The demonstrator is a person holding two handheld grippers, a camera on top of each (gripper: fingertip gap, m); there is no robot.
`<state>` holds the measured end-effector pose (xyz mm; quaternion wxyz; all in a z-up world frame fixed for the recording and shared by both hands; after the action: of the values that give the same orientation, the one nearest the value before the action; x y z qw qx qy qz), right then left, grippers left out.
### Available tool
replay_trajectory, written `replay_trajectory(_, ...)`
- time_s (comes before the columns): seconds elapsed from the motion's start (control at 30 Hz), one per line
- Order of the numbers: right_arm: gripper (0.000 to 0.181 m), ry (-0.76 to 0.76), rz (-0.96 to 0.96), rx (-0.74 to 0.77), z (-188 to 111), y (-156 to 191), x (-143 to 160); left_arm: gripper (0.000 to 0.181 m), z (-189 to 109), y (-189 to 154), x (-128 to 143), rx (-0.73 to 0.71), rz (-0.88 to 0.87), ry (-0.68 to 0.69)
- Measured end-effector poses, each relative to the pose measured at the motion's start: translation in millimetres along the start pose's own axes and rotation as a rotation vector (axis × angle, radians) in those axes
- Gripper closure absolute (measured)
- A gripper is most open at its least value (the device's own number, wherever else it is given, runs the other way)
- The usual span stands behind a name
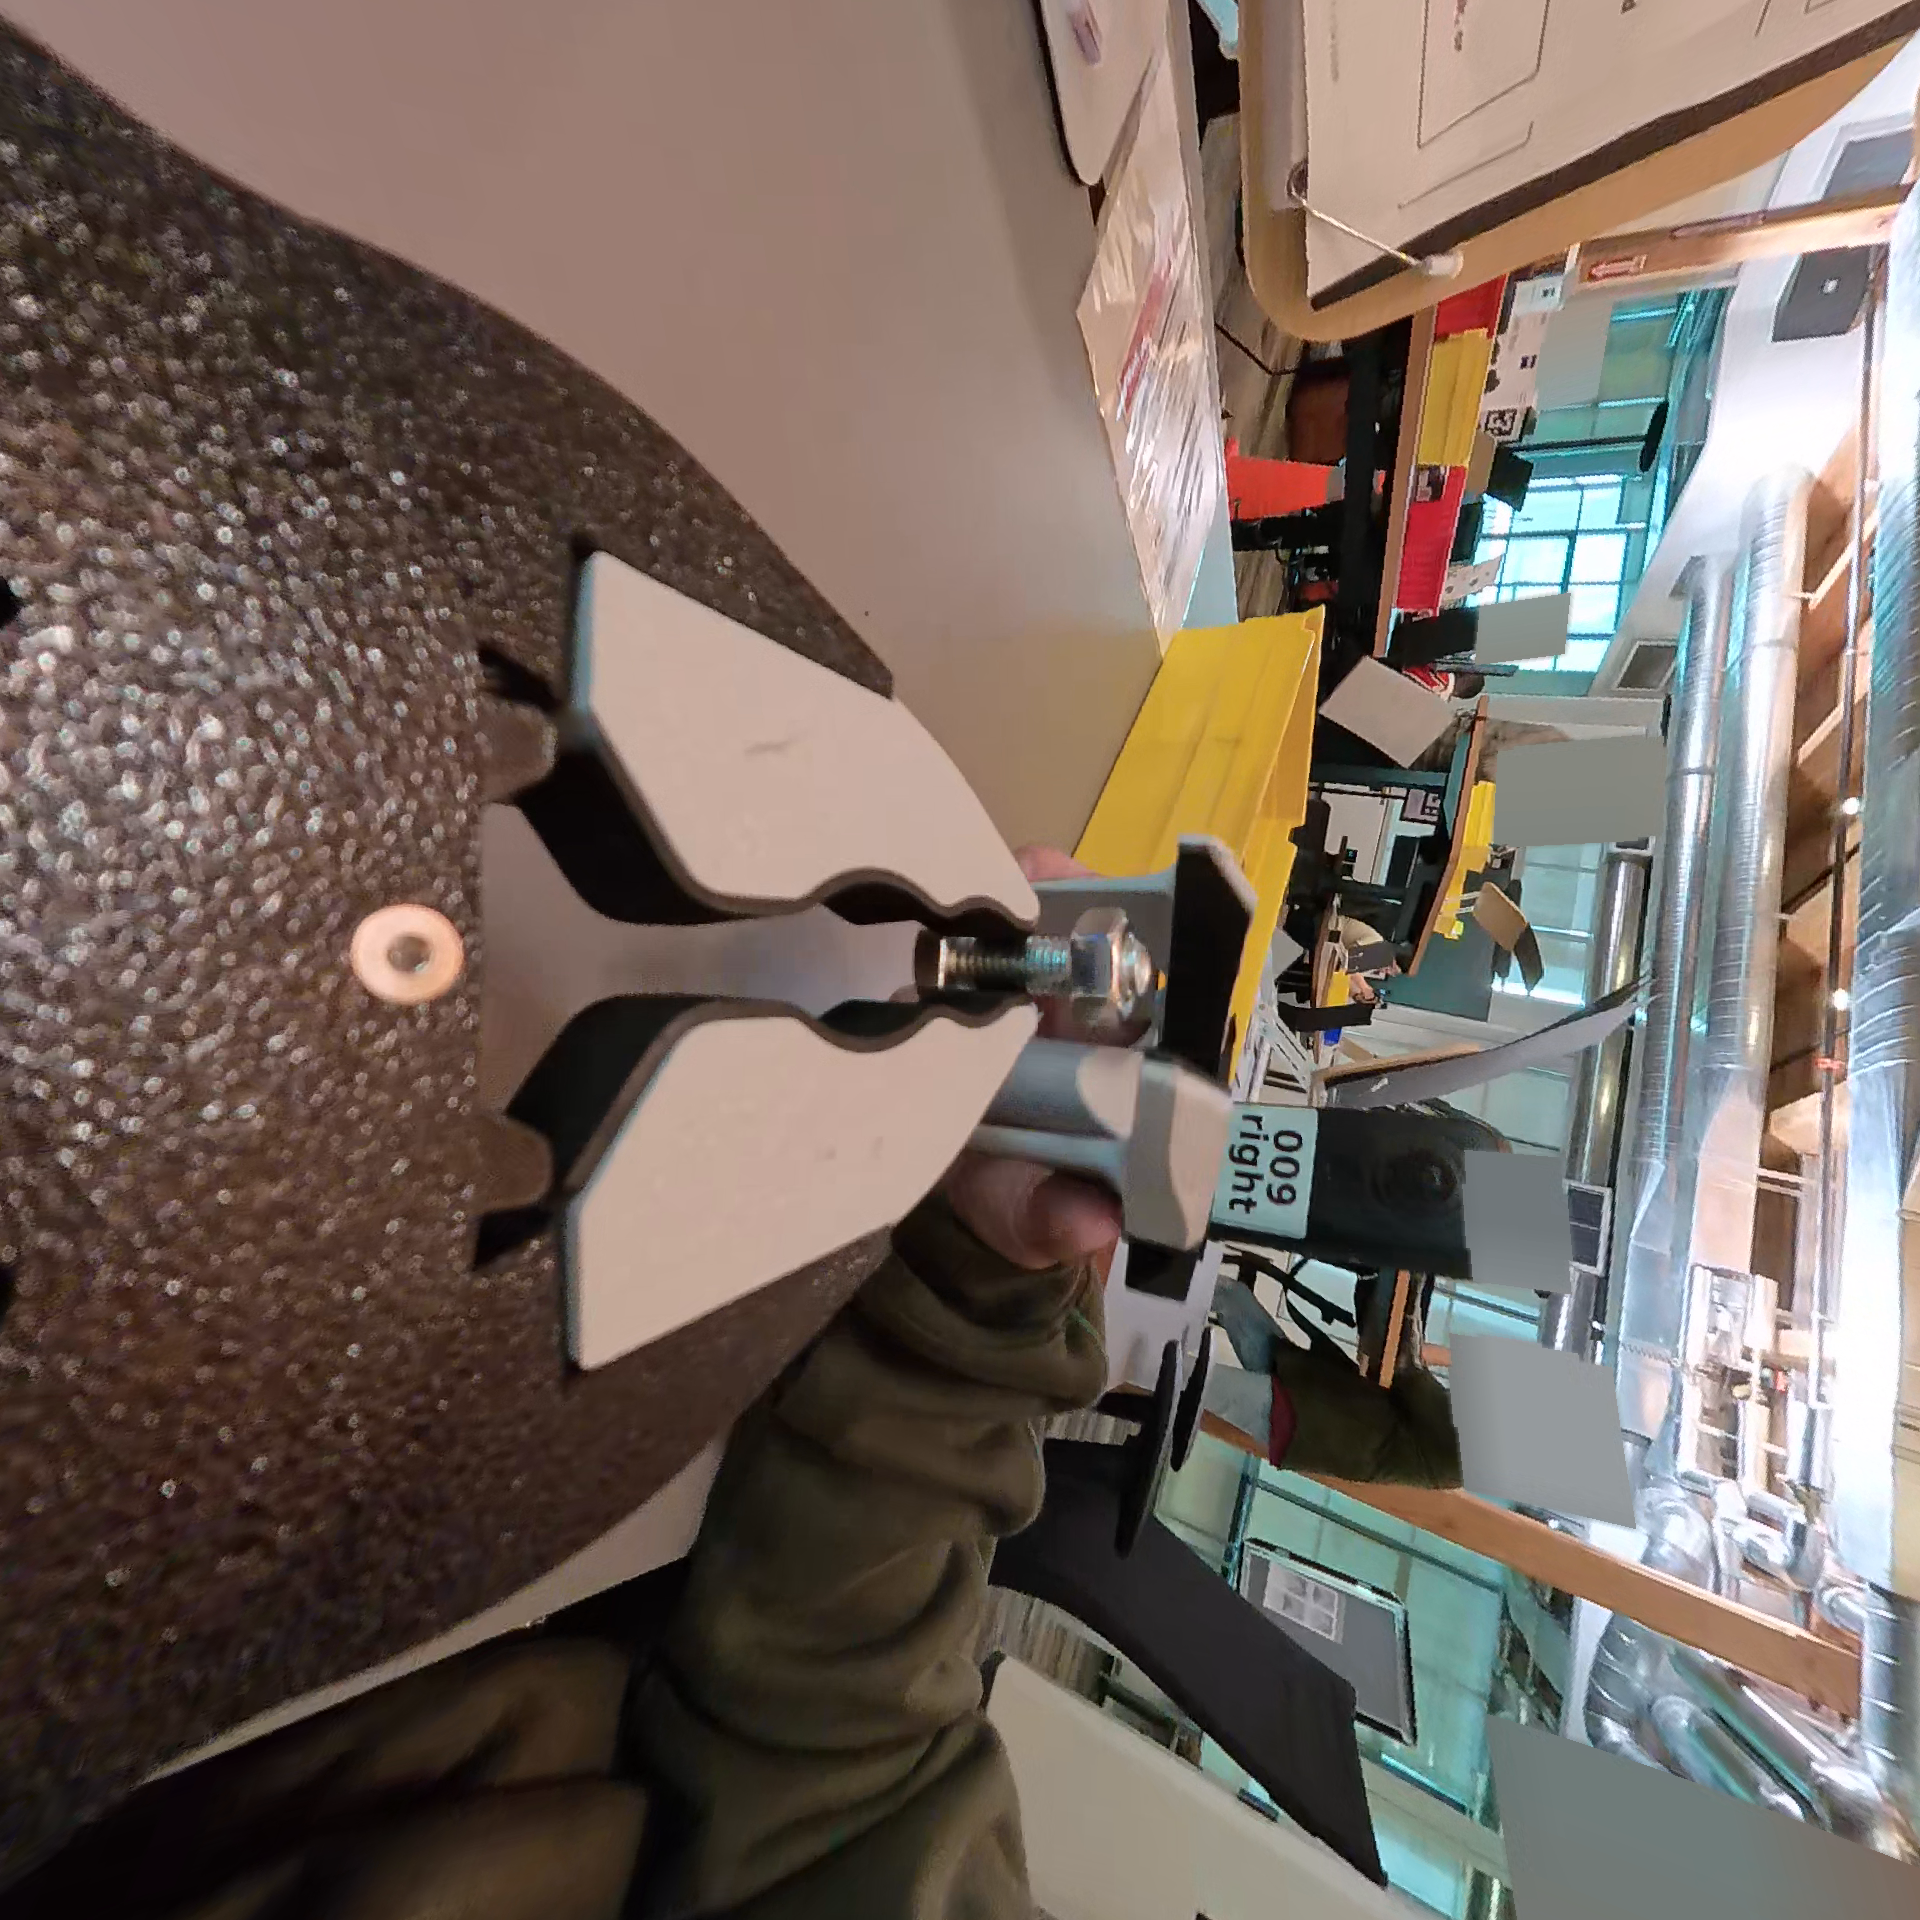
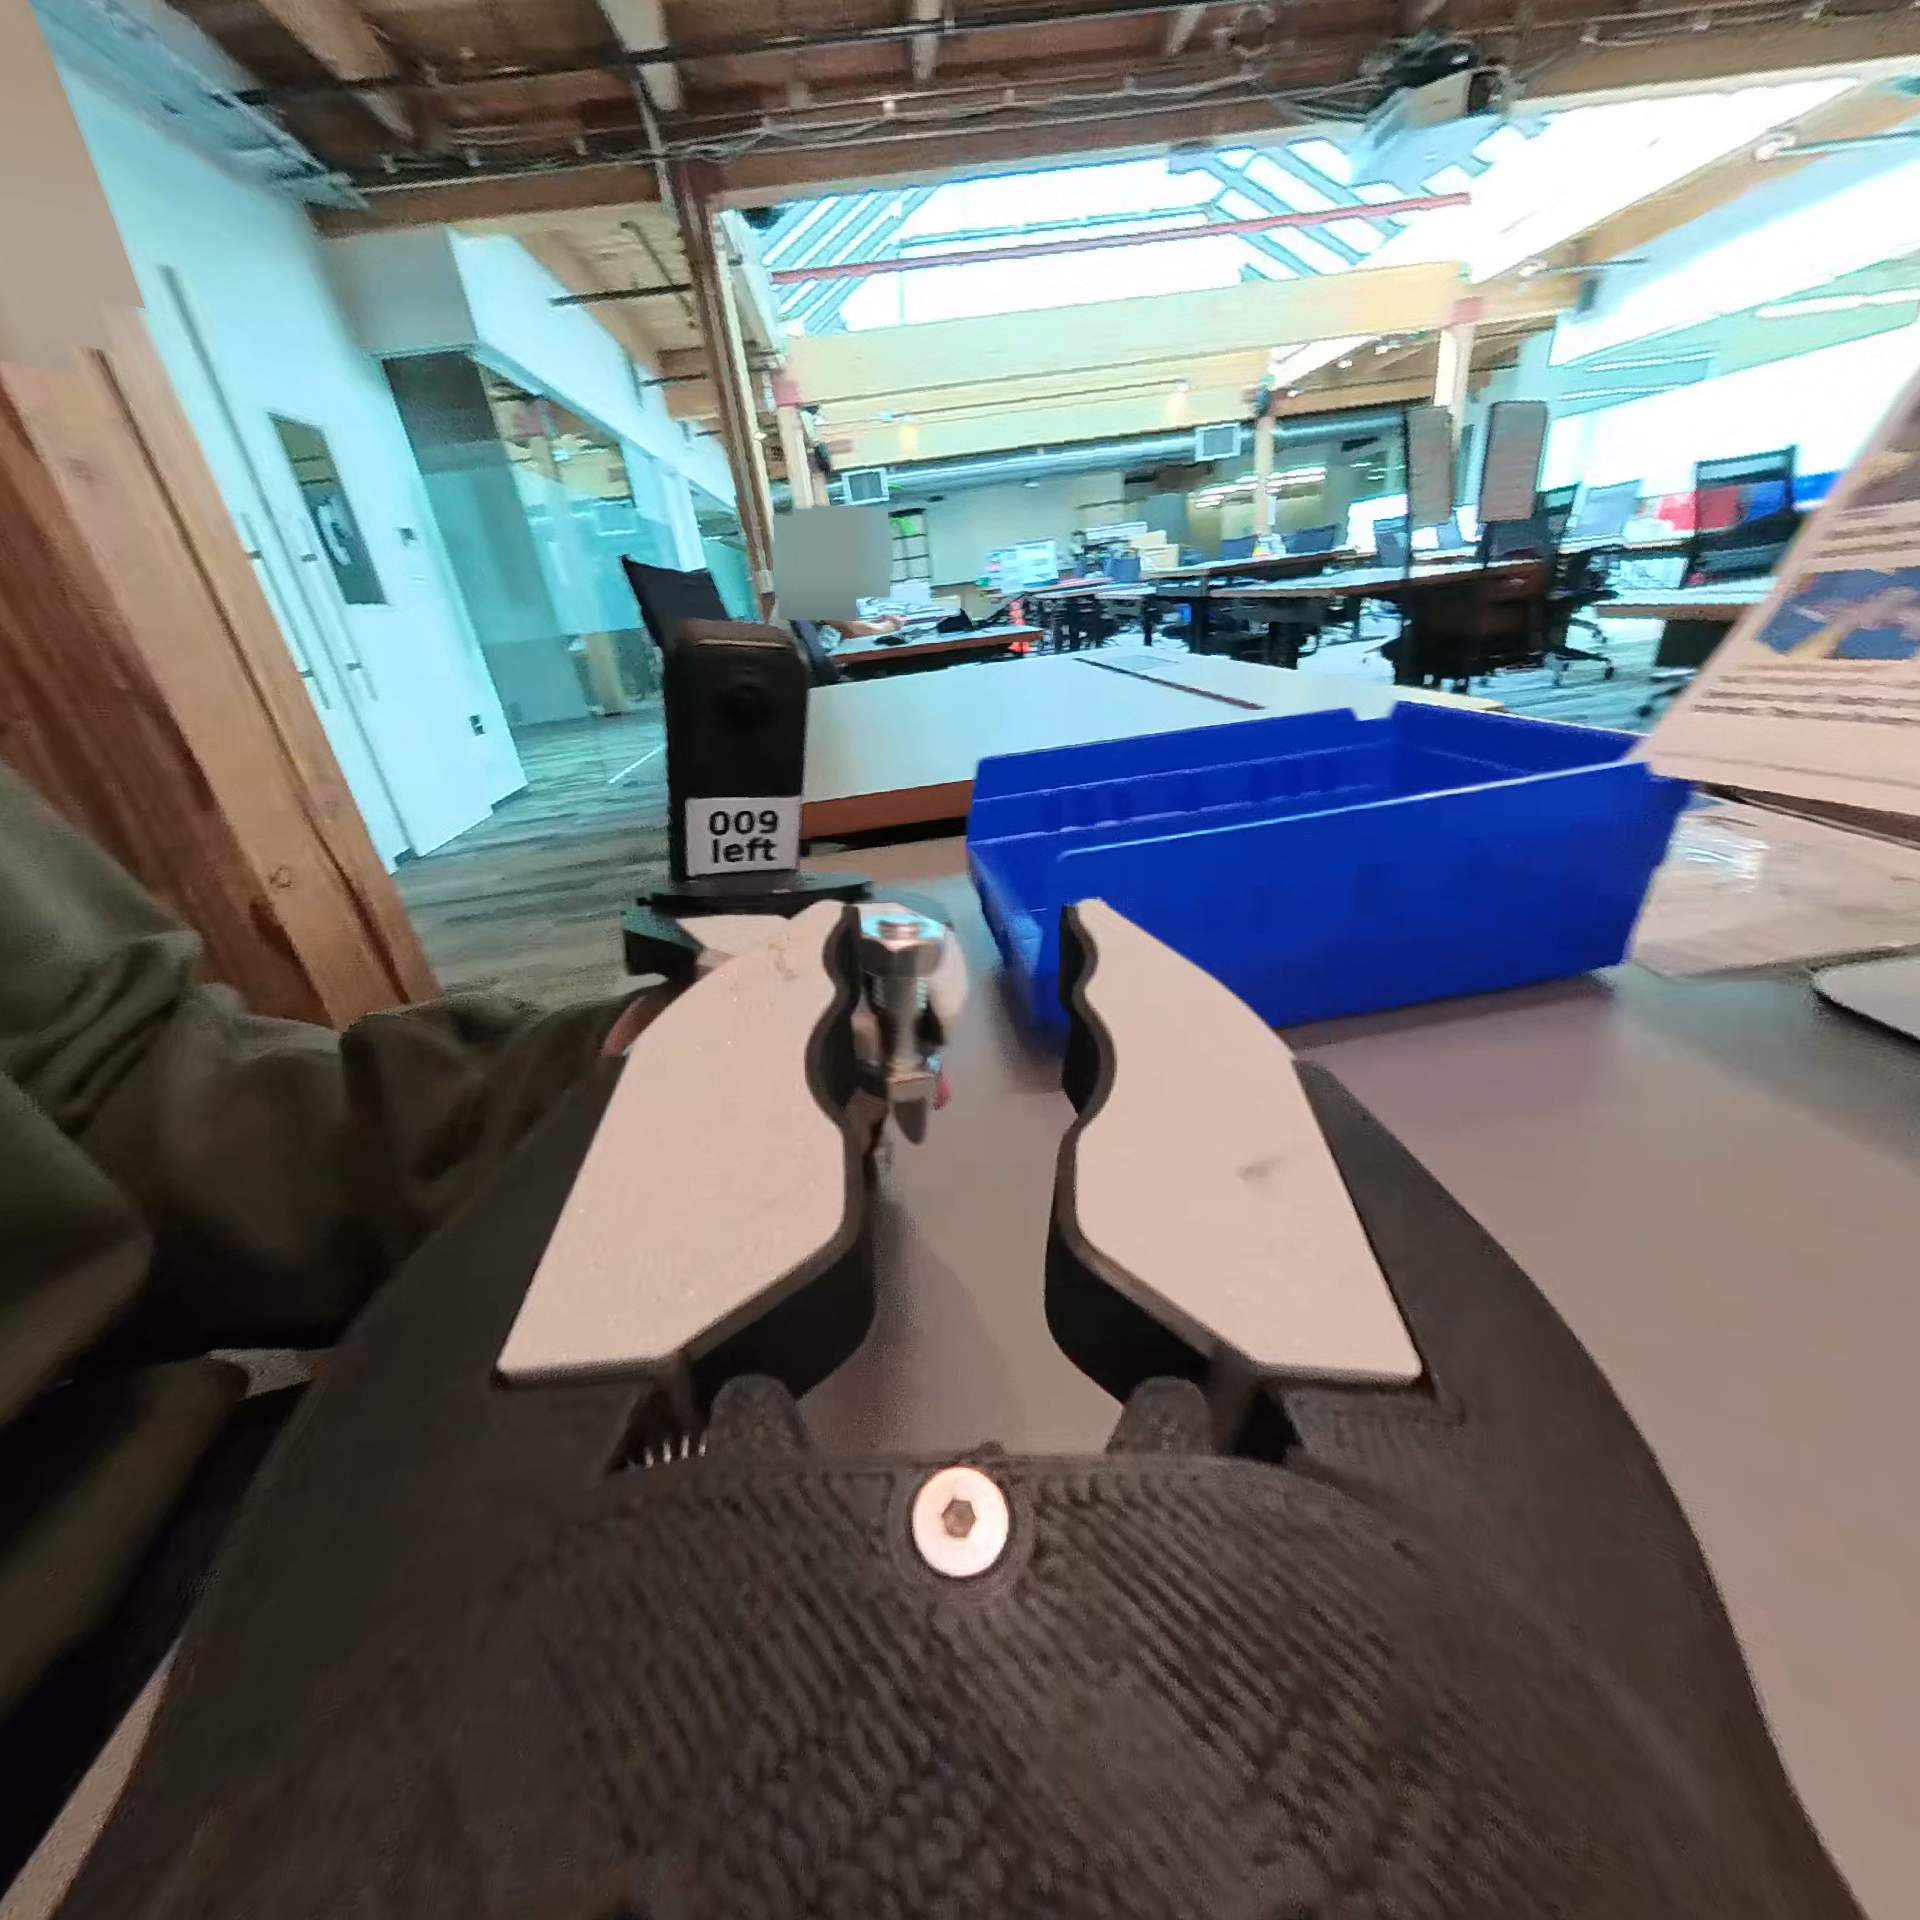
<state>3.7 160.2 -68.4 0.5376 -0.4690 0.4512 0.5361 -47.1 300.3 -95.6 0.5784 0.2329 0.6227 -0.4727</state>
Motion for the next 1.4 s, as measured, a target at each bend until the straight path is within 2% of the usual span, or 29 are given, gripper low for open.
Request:
replay_trajectory(0.07,0.144,0.008,0.0,-0.029,8.2,6.3,2.2,0.172,0.9,-1.5,0.6,-0.002,0.015,0.009)
replay_trajectory(0.13,0.144,0.035,-0.006,0.005,11.9,5.3,6.7,0.172,0.9,-1.9,0.8,-0.017,0.023,0.01)
replay_trajectory(0.23,0.138,0.042,0.014,0.029,5.9,-1.4,5.9,0.172,-1.9,0.1,-0.6,-0.047,0.021,-0.01)
replay_trajectory(0.27,0.138,0.052,0.019,0.055,1.5,-6.0,6.1,0.172,-3.5,-0.1,-1.6,-0.035,0.024,-0.024)
replay_trajectory(0.3,0.153,0.073,0.022,0.134,-4.3,-14.4,7.9,0.172,-4.7,-1.1,-2.4,-0.019,0.026,-0.039)
replay_trajectory(0.33,0.146,0.095,0.018,0.181,-8.8,-20.3,10.7,0.172,-5.2,-0.3,-2.5,-0.036,0.024,-0.042)
replay_trajectory(0.37,0.141,0.103,0.032,0.15,-10.3,-19.9,11.8,0.172,-4.7,0.1,-1.9,-0.043,0.026,-0.033)
replay_trajectory(0.5,0.139,0.002,0.049,0.004,1.0,-0.8,2.6,0.172,-1.9,-1.9,-0.9,-0.04,0.046,-0.018)
replay_trajectory(0.6,0.145,0.034,0.019,0.007,10.8,4.6,6.3,0.172,-1.9,-2.6,-0.9,-0.041,0.05,-0.022)
replay_trajectory(0.7,0.143,0.042,0.032,0.021,9.3,1.3,7.1,0.172,-4.4,-1.3,-2.2,-0.043,0.037,-0.046)
replay_trajectory(0.73,0.145,0.046,0.038,0.043,5.1,-3.1,6.4,0.172,-6.5,-1.6,-3.5,-0.03,0.037,-0.071)
replay_trajectory(0.77,0.167,0.058,0.043,0.14,-1.9,-13.6,7.6,0.172,-8.2,-2.5,-5.3,-0.021,0.037,-0.095)
replay_trajectory(0.8,0.166,0.076,0.053,0.242,-10.0,-24.9,10.6,0.172,-8.9,-2.3,-6.1,-0.027,0.037,-0.099)
replay_trajectory(0.83,0.152,0.089,0.077,0.264,-15.6,-30.3,12.7,0.173,-8.7,-1.4,-5.5,-0.036,0.042,-0.087)
replay_trajectory(0.97,0.144,-0.056,0.107,0.062,-8.8,-10.9,-0.7,0.172,-5.7,-1.9,-3.0,-0.041,0.051,-0.071)
replay_trajectory(1.03,0.141,-0.041,0.079,-0.006,2.9,0.8,-1.6,0.172,-4.1,-2.7,-2.3,-0.044,0.062,-0.055)
replay_trajectory(1.13,0.143,0.002,0.034,-0.013,13.9,8.3,3.7,0.172,-2.7,-3.9,-1.5,-0.047,0.074,-0.044)
replay_trajectory(1.3,0.136,0.038,0.075,0.075,7.0,-5.1,6.4,0.172,-6.4,-1.7,-3.4,-0.055,0.059,-0.08)
replay_trajectory(1.33,0.162,0.053,0.09,0.177,-0.1,-15.7,8.5,0.172,-7.7,-2.0,-4.3,-0.048,0.058,-0.099)
replay_trajectory(1.37,0.166,0.073,0.094,0.298,-8.5,-27.5,12.5,0.172,-8.0,-1.2,-4.2,-0.061,0.057,-0.097)
replay_trajectory(1.4,0.15,0.086,0.108,0.316,-13.6,-32.2,14.9,0.172,-7.4,-0.8,-3.6,-0.064,0.058,-0.084)
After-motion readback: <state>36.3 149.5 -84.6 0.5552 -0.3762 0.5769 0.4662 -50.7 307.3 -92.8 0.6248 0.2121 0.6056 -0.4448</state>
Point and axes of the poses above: each gripper's, where its closed fingertips meet, z out along the fingers, x out of its underside, y = z × x across the jaws, the point moved 8 cm from there along -z, back along the fingers, and after that the axes turned 8 degrees about -z, right-handed, at the moved point
